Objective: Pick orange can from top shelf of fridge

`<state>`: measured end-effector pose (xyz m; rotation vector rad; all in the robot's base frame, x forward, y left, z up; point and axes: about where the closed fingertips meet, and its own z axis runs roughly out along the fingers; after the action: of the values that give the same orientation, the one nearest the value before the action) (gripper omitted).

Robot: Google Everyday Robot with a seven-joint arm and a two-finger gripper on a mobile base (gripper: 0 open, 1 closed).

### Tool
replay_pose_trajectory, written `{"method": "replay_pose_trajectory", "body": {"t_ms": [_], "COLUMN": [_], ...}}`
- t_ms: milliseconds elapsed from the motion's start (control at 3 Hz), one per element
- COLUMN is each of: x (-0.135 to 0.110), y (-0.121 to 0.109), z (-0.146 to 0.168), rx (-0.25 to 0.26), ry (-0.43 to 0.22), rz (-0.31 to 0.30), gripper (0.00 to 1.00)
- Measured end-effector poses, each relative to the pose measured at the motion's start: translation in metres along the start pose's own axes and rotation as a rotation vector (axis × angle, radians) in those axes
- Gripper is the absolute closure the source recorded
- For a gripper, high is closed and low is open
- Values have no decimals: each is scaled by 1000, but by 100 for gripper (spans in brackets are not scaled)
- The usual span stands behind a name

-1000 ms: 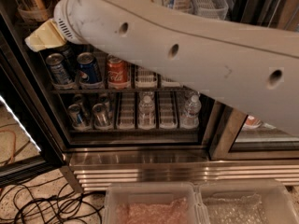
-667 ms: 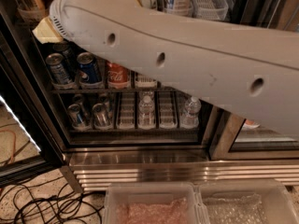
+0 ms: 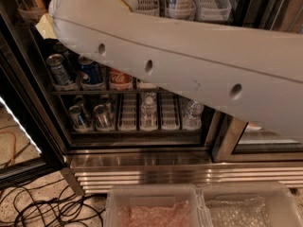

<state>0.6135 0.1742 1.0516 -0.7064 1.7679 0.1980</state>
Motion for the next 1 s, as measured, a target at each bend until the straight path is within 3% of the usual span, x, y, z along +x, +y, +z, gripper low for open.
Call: {"method": "replay_pose_trajectory", "body": {"t_ms": [1000], "x": [-21], "y": [-28], "z": [19], "rx": [80], "ry": [-48], "rz": [40], "gripper": [20]}}
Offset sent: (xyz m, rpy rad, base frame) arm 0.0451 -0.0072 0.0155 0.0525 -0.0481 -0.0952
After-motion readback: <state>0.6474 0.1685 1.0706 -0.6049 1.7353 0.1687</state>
